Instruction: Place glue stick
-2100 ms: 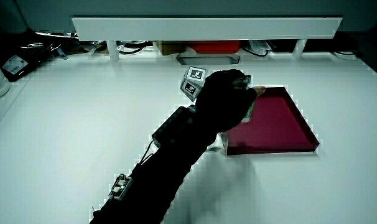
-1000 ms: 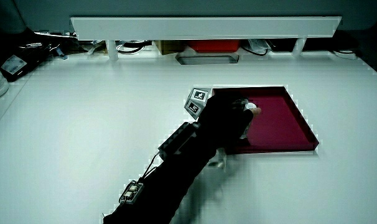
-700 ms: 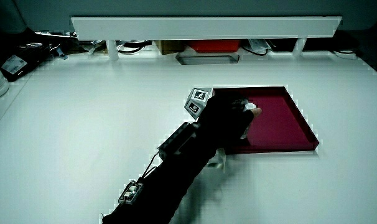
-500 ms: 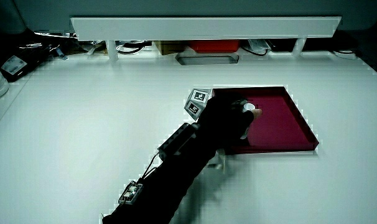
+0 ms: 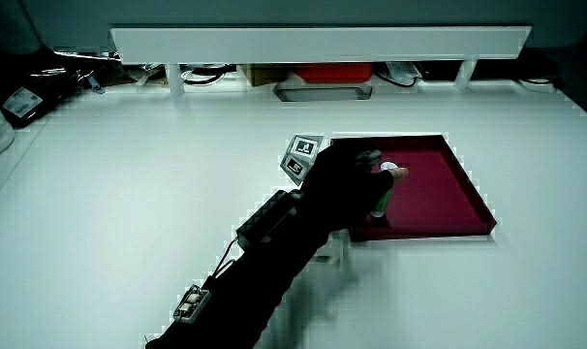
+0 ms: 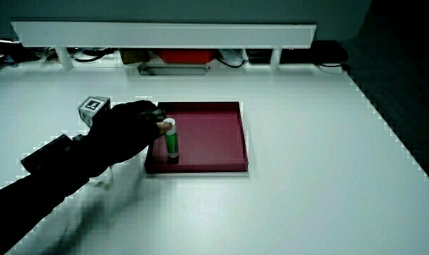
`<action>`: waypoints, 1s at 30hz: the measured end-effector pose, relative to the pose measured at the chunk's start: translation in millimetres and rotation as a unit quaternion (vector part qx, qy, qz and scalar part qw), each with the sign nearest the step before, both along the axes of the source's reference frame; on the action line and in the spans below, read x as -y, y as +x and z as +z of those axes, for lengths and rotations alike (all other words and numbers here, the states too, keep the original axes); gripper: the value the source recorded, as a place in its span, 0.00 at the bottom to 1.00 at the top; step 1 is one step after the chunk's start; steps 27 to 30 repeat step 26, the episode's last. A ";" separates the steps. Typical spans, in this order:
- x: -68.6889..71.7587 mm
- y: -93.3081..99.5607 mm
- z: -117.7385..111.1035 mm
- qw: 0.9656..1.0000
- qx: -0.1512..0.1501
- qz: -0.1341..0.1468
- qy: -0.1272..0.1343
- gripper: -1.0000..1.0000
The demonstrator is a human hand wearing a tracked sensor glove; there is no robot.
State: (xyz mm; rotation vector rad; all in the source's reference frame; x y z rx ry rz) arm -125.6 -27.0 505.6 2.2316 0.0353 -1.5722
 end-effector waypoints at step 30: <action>9.2 -70.1 -86.5 0.984 0.002 0.177 0.013 0.00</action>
